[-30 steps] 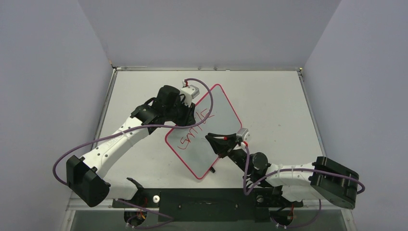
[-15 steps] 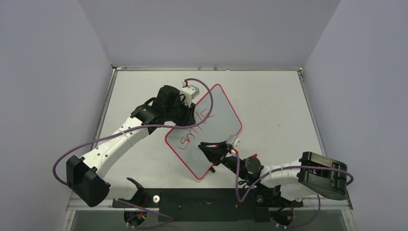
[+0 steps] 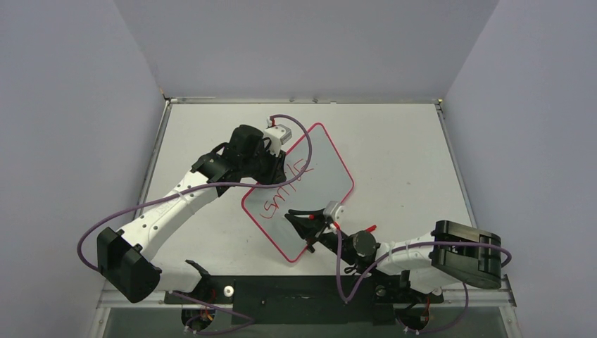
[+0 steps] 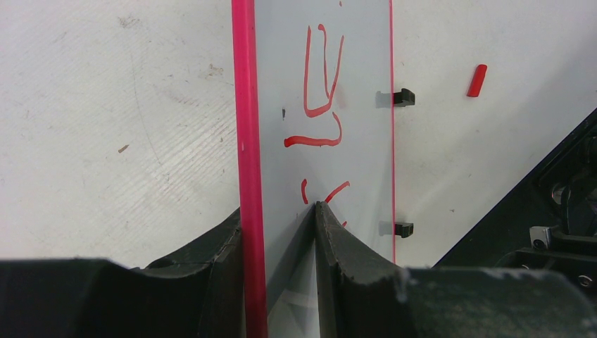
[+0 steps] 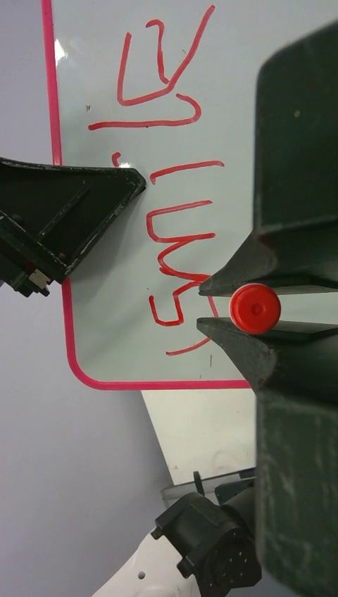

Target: Write a sentence on the whiteboard

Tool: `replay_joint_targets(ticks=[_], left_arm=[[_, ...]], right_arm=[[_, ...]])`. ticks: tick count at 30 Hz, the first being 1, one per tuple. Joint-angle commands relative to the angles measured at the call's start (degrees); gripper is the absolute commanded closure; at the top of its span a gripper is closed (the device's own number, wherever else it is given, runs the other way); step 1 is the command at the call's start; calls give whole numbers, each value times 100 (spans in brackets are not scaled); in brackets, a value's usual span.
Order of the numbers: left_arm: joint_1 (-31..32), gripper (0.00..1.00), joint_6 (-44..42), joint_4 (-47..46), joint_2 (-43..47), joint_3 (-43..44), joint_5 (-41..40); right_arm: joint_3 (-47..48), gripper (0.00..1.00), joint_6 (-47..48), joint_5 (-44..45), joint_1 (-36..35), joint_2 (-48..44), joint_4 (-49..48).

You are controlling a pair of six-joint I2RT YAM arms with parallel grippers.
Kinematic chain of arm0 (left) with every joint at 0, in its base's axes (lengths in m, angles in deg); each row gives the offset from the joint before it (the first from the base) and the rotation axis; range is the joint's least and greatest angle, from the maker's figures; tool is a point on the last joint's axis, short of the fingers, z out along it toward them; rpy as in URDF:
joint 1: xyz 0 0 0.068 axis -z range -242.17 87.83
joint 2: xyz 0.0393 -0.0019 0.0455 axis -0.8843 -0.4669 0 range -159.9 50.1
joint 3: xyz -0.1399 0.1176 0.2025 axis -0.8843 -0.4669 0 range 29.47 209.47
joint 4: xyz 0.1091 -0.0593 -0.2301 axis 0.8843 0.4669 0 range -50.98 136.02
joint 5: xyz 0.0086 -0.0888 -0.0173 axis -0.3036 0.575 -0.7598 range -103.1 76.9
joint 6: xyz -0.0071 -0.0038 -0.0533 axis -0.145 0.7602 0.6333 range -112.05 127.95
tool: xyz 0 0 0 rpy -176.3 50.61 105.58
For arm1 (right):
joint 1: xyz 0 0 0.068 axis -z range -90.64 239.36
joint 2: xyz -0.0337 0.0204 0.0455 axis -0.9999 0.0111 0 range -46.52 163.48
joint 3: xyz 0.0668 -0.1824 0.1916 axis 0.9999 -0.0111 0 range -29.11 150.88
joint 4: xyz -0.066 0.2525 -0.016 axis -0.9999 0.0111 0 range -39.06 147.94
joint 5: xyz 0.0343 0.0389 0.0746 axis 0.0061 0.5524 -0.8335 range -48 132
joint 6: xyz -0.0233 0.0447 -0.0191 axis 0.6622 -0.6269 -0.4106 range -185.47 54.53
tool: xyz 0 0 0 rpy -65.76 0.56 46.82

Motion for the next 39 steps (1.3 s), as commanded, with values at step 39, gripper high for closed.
replay_joint_targets(ticks=[39], left_arm=[[46,100,-751,181,-13,-196,-755]], right_arm=[[514,100,288,191,-225,704,-286]])
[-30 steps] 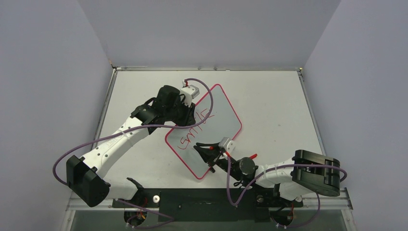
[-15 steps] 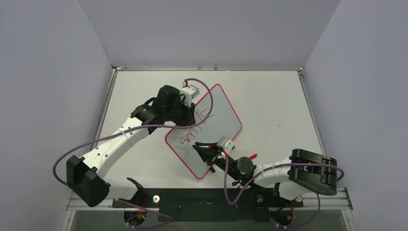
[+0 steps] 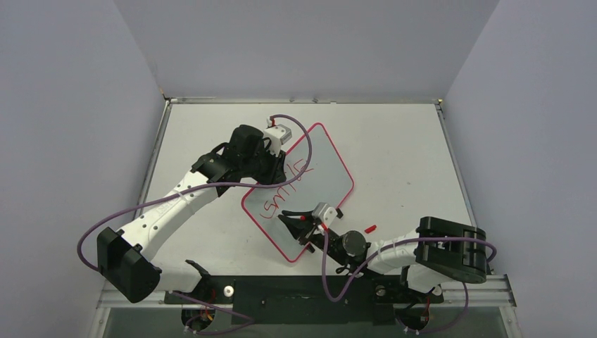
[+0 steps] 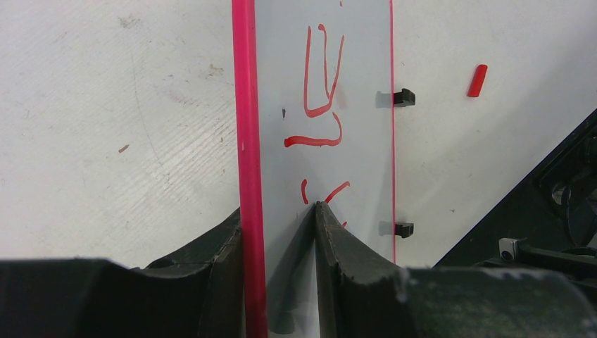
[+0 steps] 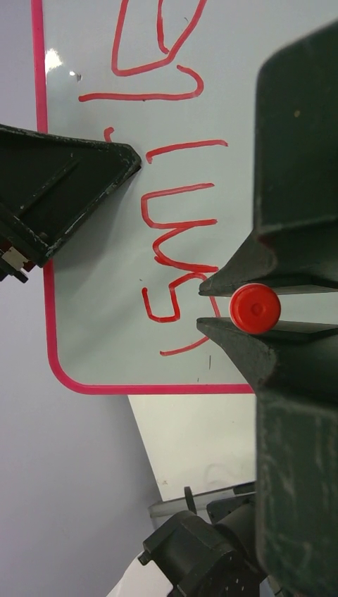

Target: Write a sentence on the whiteboard

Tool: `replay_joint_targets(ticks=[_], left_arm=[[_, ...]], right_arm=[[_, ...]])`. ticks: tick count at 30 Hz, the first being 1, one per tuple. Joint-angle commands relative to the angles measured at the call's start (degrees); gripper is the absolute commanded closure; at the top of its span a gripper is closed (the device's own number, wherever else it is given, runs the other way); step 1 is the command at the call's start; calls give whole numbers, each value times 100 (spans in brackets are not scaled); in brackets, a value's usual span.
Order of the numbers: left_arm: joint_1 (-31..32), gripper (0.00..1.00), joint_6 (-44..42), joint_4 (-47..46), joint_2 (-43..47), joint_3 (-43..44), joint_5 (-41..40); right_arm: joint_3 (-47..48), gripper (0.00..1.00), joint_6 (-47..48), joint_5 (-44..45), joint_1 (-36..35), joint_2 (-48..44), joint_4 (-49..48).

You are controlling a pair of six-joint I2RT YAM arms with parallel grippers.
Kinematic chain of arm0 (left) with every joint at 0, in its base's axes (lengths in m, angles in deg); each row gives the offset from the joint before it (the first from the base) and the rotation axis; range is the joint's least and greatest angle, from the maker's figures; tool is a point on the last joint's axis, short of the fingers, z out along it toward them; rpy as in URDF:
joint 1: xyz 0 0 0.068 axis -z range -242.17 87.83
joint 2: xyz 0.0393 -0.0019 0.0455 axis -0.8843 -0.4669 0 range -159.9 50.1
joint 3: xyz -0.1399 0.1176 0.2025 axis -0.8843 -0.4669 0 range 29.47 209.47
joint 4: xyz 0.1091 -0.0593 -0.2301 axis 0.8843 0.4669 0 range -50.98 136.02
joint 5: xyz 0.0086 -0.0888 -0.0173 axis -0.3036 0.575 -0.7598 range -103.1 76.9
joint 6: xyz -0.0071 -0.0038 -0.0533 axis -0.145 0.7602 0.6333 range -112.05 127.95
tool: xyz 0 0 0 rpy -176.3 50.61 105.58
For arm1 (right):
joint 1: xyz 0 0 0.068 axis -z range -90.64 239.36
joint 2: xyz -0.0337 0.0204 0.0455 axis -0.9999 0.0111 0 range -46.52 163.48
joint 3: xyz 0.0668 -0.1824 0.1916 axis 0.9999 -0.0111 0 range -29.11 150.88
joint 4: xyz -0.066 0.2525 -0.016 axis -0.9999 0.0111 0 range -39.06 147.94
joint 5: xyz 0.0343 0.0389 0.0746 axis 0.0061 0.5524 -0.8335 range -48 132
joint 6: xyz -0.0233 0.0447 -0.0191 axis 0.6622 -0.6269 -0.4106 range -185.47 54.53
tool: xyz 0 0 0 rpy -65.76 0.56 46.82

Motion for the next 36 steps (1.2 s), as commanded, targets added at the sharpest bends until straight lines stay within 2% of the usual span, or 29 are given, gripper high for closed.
replay_joint_targets(ticks=[1,36], left_arm=[[47,100,-748,178,-13,-190,-752],[55,100,-748,178,-2,-182,-737]], right_arm=[[151,100,92,20,-133,38,-162],[-145,100,525,629,-264,-87,399]])
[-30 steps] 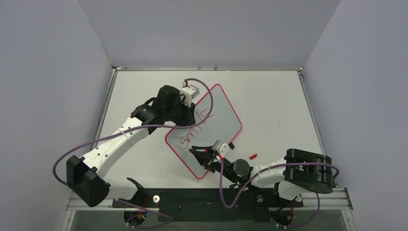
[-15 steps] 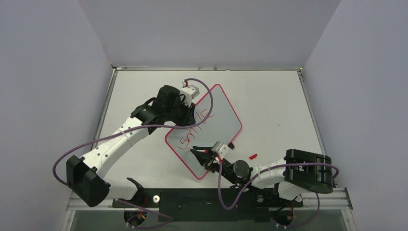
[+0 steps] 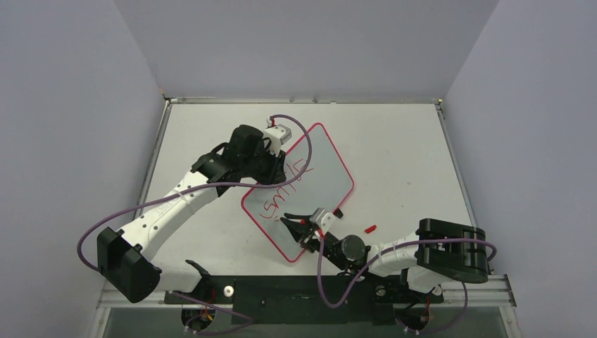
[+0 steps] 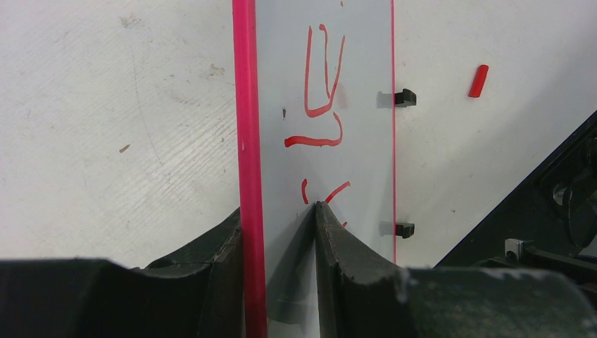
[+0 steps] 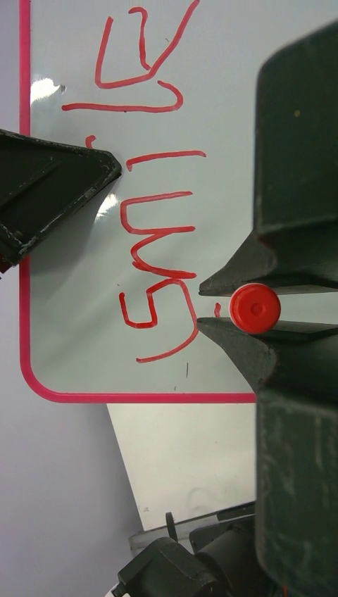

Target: Write a sentence on the whiteboard

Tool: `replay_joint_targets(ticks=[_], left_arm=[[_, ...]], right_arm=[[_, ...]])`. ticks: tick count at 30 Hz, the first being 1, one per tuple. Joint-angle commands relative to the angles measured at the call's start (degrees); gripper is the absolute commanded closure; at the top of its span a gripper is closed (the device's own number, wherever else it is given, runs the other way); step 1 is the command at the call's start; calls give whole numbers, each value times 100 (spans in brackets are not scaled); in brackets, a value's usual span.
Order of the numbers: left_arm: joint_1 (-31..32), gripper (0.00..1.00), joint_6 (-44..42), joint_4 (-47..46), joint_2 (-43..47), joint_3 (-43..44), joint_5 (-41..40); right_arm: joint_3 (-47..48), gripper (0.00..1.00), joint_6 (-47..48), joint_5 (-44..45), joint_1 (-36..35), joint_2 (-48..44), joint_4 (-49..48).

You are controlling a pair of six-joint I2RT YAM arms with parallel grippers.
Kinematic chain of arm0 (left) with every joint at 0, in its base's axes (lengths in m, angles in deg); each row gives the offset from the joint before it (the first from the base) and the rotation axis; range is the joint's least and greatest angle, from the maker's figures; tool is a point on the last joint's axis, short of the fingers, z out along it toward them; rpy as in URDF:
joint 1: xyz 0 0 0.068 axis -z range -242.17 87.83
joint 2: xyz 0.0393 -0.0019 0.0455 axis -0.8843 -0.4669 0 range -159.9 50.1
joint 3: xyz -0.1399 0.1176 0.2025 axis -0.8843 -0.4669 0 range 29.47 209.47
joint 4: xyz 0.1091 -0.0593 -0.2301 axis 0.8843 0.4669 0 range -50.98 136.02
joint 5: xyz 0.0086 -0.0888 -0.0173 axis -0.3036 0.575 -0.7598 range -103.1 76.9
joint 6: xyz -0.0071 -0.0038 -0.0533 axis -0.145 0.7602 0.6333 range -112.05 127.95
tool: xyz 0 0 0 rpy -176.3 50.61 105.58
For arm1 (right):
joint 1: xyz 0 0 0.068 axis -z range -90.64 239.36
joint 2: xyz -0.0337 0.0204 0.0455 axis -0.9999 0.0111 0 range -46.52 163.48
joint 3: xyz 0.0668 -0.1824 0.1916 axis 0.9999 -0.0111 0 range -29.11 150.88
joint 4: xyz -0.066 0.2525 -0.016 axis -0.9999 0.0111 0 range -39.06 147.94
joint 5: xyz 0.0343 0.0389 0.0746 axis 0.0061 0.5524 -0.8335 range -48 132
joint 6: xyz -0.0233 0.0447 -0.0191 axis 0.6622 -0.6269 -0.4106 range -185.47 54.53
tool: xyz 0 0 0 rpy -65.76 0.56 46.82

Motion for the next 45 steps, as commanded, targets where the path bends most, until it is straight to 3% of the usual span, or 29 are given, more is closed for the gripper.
replay_joint_targets(ticks=[1,19,27,45], left_arm=[[51,100,-747,179,7,-184,-731],[53,100,-745,178,29,-199,-750],[56,100,-745,180,40,-199,-744],[55,100,-745,178,68,-199,-744]], right_arm=[[-58,100,111,137,-30,-80,318],[135,100,111,-54,-359,-152,692],[293,100,51,-122,-445,-230,411],[357,100,90,118,6,-615,529]])
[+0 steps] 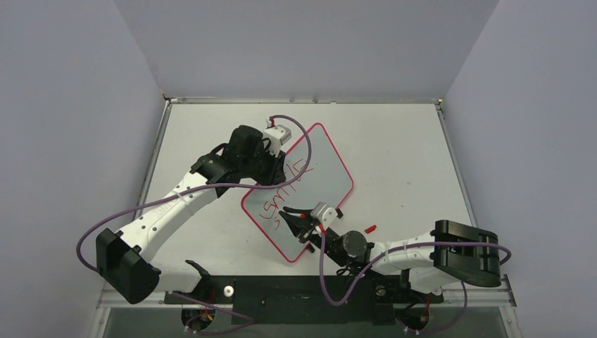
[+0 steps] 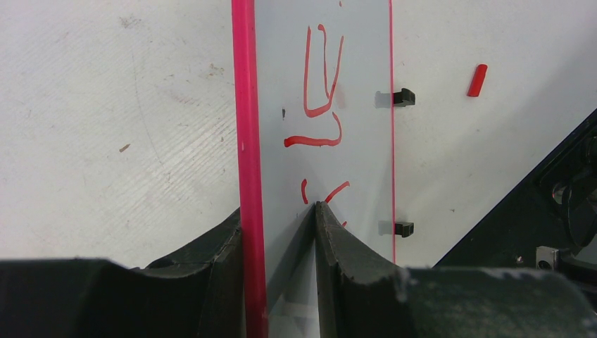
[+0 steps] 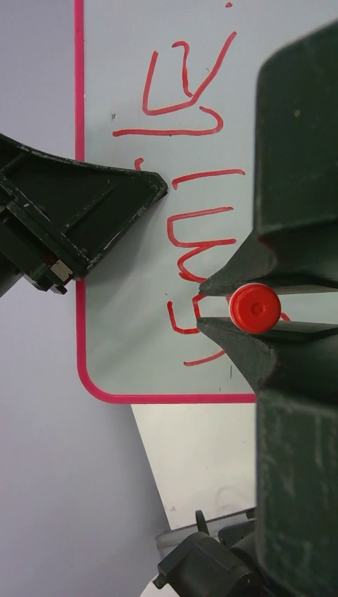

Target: Write a sentence on the whiteboard

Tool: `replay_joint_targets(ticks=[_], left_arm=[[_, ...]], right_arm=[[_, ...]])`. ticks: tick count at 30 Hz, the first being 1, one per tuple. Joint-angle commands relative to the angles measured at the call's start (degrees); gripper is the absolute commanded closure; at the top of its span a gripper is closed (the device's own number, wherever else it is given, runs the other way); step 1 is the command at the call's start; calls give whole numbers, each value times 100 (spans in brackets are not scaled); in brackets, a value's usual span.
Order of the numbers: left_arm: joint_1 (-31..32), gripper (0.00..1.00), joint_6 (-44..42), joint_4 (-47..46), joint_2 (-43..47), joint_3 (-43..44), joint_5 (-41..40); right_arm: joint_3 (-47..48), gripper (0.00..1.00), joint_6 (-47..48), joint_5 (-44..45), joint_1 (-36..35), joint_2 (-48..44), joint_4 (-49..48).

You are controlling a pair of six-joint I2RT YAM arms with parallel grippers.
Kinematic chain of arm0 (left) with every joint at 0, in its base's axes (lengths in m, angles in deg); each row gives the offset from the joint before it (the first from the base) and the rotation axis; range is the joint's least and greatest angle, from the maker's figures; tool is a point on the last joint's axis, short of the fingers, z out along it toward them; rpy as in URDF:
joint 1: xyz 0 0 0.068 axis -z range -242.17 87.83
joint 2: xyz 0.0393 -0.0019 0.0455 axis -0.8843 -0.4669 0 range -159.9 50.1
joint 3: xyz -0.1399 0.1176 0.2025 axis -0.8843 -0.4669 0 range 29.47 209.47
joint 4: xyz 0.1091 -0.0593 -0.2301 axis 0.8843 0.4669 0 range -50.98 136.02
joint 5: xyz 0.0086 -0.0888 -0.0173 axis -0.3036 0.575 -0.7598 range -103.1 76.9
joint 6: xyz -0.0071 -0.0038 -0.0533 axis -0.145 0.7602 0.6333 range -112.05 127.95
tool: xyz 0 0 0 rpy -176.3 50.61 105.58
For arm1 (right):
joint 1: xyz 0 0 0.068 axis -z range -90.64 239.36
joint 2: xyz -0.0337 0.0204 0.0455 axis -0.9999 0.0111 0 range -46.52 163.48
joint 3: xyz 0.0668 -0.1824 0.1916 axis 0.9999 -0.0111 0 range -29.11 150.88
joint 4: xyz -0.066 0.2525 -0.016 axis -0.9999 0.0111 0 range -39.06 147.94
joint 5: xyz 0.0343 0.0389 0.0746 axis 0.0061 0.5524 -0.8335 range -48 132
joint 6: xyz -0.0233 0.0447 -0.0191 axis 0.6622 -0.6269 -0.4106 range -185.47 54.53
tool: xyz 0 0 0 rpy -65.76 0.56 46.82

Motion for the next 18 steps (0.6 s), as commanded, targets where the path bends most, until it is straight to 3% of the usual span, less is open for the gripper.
replay_joint_targets(ticks=[1,18], left_arm=[[49,100,-745,182,16,-177,-733],[50,100,-745,188,22,-169,-724]], right_arm=[[11,100,8,99,35,-55,-121],[-90,100,-70,199,99,315,-239]])
